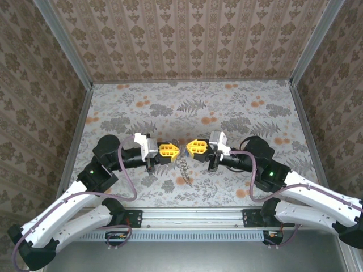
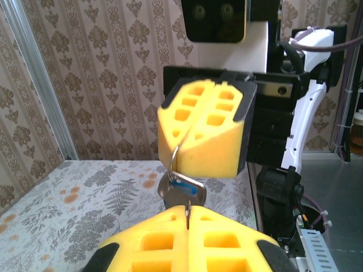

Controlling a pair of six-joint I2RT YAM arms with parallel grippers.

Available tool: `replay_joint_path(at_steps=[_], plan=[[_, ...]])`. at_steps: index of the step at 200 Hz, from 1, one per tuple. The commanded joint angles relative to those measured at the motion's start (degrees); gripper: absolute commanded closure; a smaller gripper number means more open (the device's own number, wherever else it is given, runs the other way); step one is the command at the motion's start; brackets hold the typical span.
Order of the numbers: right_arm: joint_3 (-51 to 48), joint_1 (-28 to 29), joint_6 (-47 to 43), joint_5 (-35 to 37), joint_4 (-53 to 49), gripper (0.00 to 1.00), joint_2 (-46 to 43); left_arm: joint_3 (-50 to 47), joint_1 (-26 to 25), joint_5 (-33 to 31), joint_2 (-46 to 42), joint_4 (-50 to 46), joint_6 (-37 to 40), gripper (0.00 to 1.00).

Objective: Put the keys on the keyring

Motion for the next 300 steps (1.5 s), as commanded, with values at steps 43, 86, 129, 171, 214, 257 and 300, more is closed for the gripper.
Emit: replay_joint_path(at_steps=[43,86,129,171,214,257,300], plan=[[3.63,-2.36,1.97,-11.29,-8.52,1.0,0.9,4.5,-0.38,1.94,-1.63,-4.22,4.15,1.0],[4.07,-2.71,1.86,-12.85,-9.11,1.0,1.45,5.64,-0.39,3.58,-0.4,-5.84,4.79,1.0],[4.04,-2.94,2.41,-13.39,-8.14,1.0,1.56,5.72,-0.36,3.93,-0.04,-6.28,4.98,1.0],[4.04,-3.01,2.65,-13.38,-7.73,1.0,1.42,5.96,-0.37,4.26,0.09,-6.9,5.16,1.0],[4.14,-3.08,2.82,-13.29,-7.53,1.0,1.68,6.39,-0.34,4.54,0.73,-7.78,5.4,1.0],[4.14,-3.18,3.19,-13.91,-7.1,1.0,2.01,6.56,-0.35,4.21,0.91,-8.18,5.79,1.0],[3.74,-3.3,3.28,-12.75,-7.12,1.0,1.45,6.56,-0.41,4.47,0.76,-8.32,5.72,1.0]])
